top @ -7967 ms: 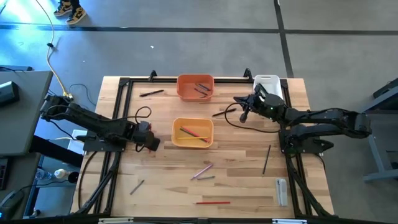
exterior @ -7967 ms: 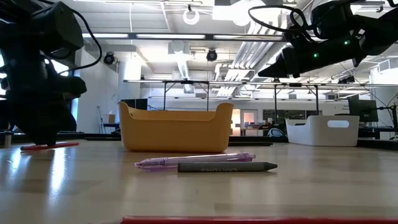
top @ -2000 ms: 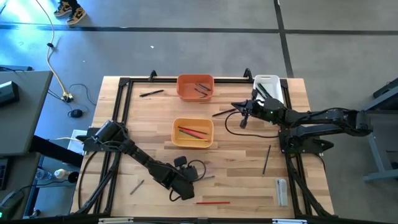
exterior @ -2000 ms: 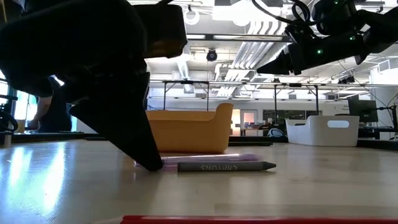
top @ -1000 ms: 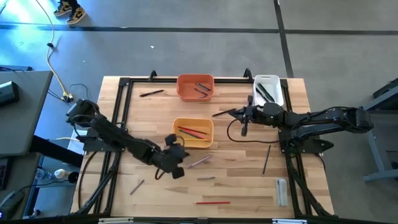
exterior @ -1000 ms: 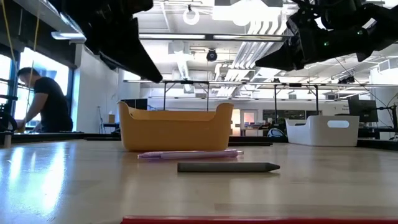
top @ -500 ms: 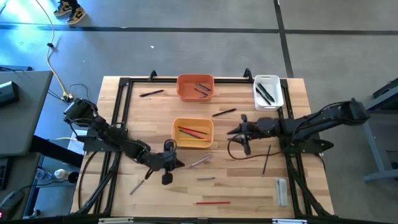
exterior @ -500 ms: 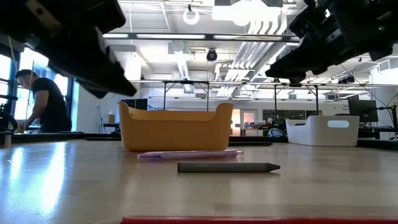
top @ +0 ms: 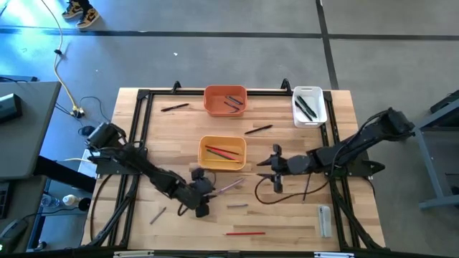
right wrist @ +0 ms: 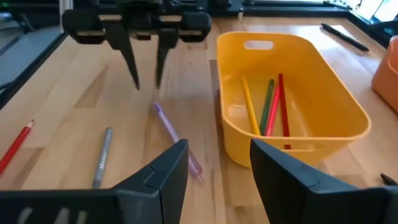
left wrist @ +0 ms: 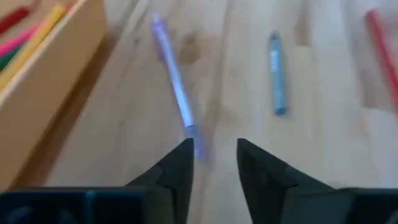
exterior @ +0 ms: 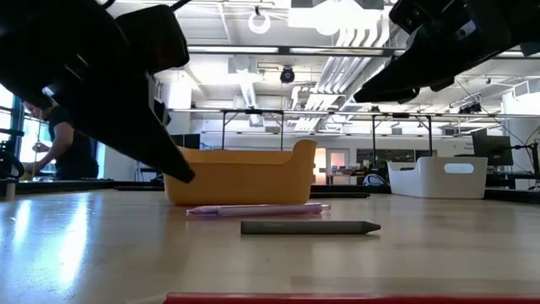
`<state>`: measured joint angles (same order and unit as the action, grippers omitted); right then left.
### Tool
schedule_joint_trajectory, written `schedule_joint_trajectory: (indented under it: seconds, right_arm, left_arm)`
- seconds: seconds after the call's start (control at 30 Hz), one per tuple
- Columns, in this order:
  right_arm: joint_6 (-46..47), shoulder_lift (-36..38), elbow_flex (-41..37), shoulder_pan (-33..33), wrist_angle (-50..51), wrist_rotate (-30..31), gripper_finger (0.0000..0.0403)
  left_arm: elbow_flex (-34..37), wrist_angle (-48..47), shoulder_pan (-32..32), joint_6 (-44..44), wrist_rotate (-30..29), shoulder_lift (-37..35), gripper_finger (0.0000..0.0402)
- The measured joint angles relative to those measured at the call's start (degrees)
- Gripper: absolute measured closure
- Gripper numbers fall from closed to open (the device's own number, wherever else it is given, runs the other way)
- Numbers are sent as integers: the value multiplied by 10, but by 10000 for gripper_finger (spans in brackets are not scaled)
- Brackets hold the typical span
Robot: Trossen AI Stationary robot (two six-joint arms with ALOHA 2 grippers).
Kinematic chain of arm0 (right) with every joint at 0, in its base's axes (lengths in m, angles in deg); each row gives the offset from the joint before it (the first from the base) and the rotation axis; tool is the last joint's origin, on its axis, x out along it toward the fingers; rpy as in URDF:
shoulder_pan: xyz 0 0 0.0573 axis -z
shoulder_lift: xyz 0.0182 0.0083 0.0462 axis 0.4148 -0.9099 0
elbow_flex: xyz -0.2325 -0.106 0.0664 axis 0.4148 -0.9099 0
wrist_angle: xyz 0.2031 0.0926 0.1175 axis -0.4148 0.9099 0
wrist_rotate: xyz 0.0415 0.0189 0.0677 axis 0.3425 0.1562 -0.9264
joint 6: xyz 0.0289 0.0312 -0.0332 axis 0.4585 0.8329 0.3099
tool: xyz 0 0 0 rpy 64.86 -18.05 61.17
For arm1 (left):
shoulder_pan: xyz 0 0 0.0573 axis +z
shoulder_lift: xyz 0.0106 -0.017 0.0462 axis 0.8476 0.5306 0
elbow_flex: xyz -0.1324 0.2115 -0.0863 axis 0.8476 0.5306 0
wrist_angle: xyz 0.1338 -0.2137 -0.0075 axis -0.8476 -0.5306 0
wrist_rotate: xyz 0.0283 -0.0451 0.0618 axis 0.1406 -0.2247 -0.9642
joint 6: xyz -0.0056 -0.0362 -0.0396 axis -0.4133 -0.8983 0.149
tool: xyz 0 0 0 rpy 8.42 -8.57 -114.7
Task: Sort crayons/erasers/pens/pencils in bins
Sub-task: Put the purple pen into the white bin
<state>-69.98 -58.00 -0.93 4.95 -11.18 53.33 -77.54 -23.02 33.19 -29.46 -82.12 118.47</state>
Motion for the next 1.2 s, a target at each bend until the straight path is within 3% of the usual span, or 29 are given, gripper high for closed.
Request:
schedule_joint_trajectory:
  seconds: [0.17, 0.33, 0.53, 0.77, 0.9, 1.2]
  right_arm:
    - [-4, -3, 14, -31, 13, 45, 237]
    - [-4, 1, 16, -53, 18, 63, 237]
    - [-3, -3, 16, -60, 25, 80, 237]
    - [13, -60, 22, -60, 37, 80, 237]
    - [23, -124, 54, -60, 45, 61, 227]
    - [34, -250, 167, -59, 134, 17, 156]
  left_arm:
    - [-40, -44, -4, 0, -50, 45, 255]
    - [-56, -37, -1, -5, -47, 82, 254]
    - [-62, -31, 8, -11, -48, 106, 289]
    - [-62, -27, 10, 4, -42, 112, 386]
    - [-61, -18, 10, 4, -46, 114, 387]
    - [-60, -1, 11, 18, -59, 116, 398]
